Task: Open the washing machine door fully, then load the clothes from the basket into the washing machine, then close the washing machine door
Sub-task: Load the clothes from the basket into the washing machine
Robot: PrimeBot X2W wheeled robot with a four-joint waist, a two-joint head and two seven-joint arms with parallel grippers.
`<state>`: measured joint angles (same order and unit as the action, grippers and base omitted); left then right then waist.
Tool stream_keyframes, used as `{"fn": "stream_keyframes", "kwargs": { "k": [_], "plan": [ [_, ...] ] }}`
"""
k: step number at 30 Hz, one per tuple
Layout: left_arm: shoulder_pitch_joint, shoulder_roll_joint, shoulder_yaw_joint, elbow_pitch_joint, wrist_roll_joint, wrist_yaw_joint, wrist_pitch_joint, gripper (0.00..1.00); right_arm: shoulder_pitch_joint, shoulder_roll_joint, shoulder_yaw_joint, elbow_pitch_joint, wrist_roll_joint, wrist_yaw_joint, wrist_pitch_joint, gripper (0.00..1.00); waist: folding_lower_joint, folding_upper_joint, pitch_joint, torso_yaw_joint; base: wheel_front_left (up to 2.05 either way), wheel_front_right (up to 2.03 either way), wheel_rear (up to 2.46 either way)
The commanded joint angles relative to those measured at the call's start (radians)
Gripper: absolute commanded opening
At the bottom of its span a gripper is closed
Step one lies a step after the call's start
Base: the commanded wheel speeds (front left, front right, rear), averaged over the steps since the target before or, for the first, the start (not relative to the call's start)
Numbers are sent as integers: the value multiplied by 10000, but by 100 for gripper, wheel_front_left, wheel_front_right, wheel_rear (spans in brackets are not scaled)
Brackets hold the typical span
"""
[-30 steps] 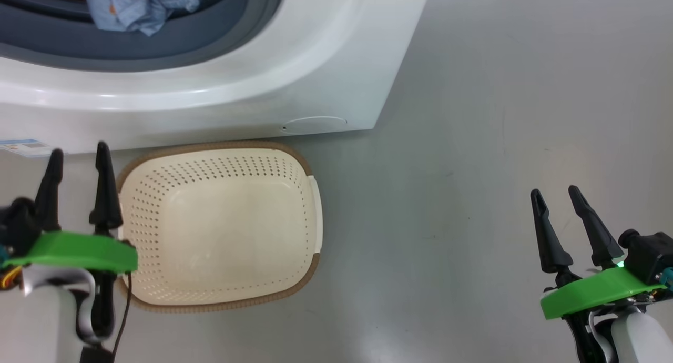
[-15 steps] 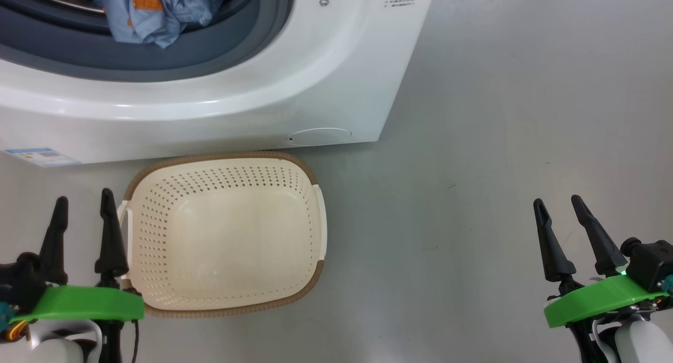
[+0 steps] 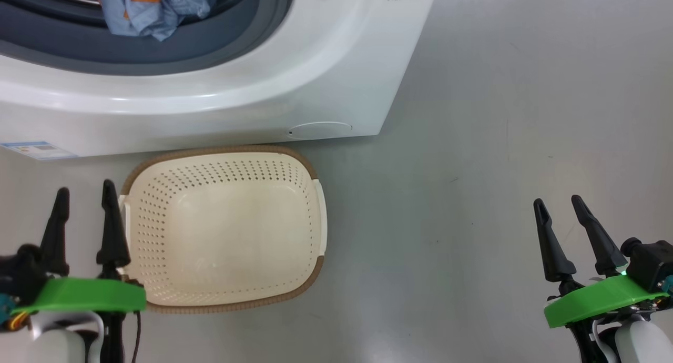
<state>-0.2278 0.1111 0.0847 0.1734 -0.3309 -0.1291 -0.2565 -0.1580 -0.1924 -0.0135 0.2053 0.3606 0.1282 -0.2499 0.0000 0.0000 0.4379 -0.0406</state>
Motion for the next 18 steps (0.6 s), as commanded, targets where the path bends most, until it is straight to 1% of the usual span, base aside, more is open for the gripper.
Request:
{"fn": "stream_keyframes", "kwargs": {
  "k": [1,8,13,18],
  "plan": [
    [-307,283,264,-185,-34,-16,-53,100,147,-88,173,-234,-48,25,-119,100,0,0,48,1,0,0,0],
    [-1360,631,-166,227,-271,-16,-53,100,-60,9,211,-254,-68,25,-119,100,0,0,350,-31,0,0,0],
    [-2523,854,-611,659,-291,-16,-53,100,-273,74,234,-288,-89,25,-119,100,0,0,622,-68,0,0,0],
    [-3754,1066,-974,1371,-359,-16,-53,100,-503,175,318,-314,-108,25,-119,100,0,0,911,-190,0,0,0]
  ]
}}
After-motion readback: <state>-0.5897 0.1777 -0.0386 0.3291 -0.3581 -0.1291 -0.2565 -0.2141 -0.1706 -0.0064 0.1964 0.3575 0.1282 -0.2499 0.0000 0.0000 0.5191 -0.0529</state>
